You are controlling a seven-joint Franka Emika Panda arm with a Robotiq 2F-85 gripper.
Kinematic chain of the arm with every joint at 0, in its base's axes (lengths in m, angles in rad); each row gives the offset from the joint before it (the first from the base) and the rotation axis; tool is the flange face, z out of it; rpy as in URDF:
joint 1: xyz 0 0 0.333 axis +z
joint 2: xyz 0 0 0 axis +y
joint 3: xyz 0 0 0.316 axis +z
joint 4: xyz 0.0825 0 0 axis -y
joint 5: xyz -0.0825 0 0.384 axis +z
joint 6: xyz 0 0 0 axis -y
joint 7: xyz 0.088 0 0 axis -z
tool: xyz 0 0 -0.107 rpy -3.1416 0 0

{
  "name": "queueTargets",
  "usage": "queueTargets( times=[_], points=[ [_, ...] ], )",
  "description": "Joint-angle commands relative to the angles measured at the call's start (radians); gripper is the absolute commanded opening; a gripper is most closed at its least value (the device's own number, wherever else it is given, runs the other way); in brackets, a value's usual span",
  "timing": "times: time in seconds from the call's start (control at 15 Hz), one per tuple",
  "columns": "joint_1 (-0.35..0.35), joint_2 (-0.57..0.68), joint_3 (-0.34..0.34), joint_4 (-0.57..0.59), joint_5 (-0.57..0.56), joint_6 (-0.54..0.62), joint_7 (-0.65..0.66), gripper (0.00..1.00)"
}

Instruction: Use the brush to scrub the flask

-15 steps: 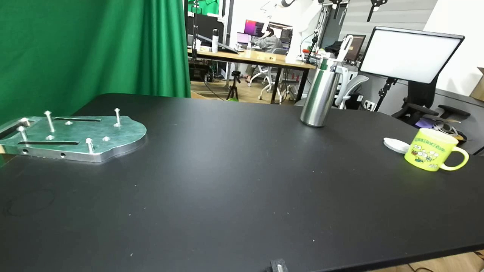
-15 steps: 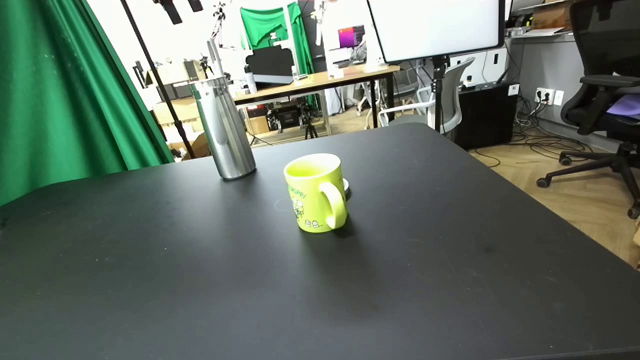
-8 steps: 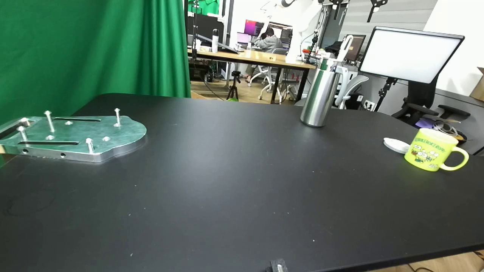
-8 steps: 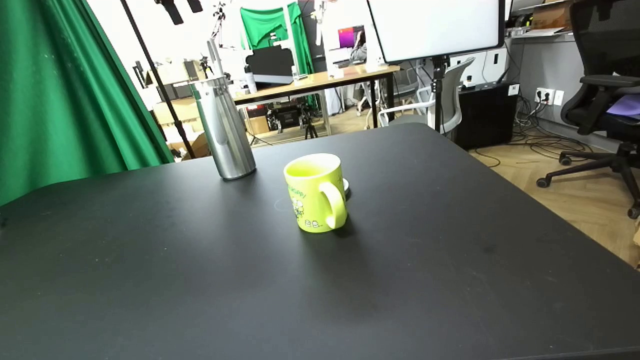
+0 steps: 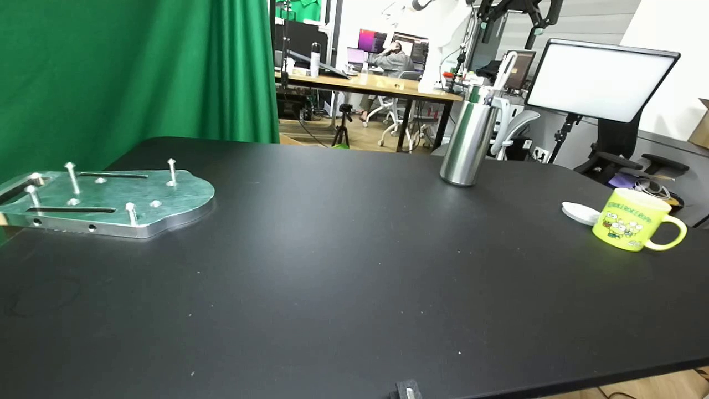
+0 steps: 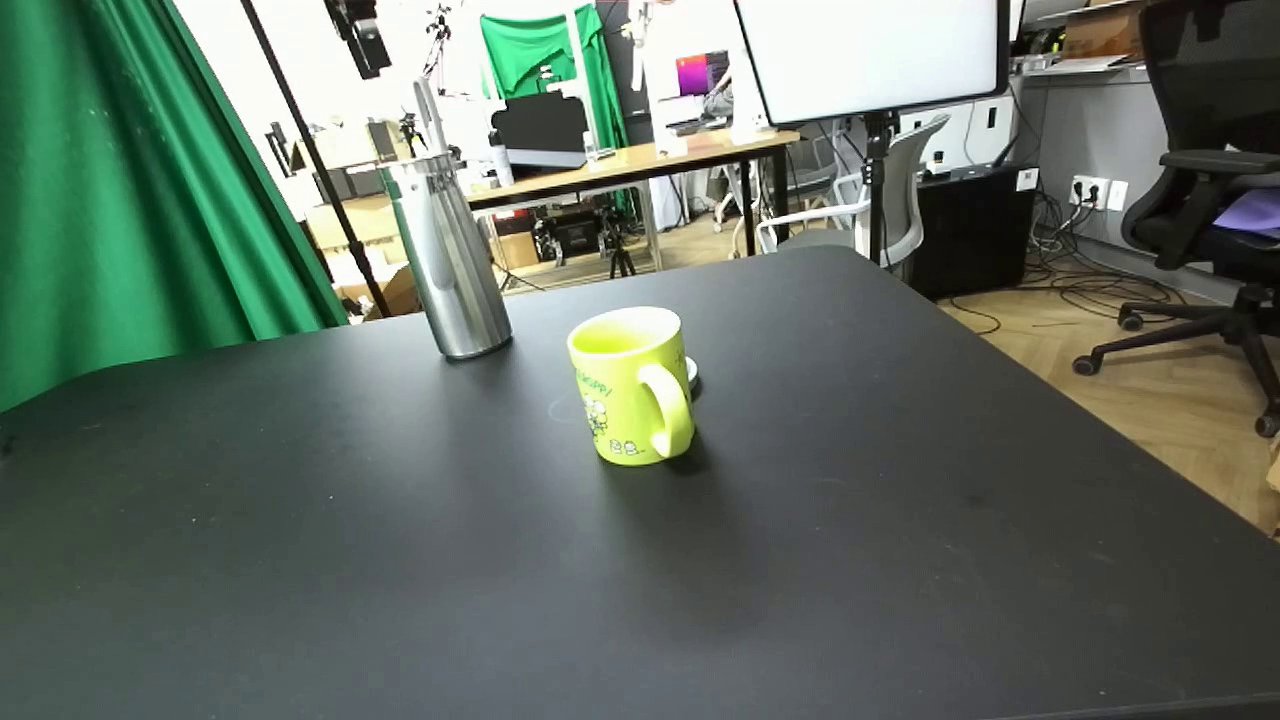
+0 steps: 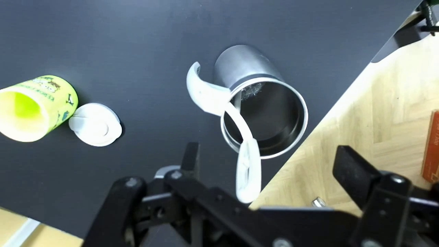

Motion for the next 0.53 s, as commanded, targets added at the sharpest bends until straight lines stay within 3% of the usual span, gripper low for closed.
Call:
queueTargets(
  times=[0.0,0.33,0.47],
  points=[
    [0.001,0.002,-0.002,0.003,0.001,-0.004,-0.004,1.00],
    [0.003,0.003,-0.001,0.003,0.001,-0.004,-0.005,1.00],
    [0.024,0.019,-0.027,0.034,-0.013,-0.045,0.152,1.00]
  ],
)
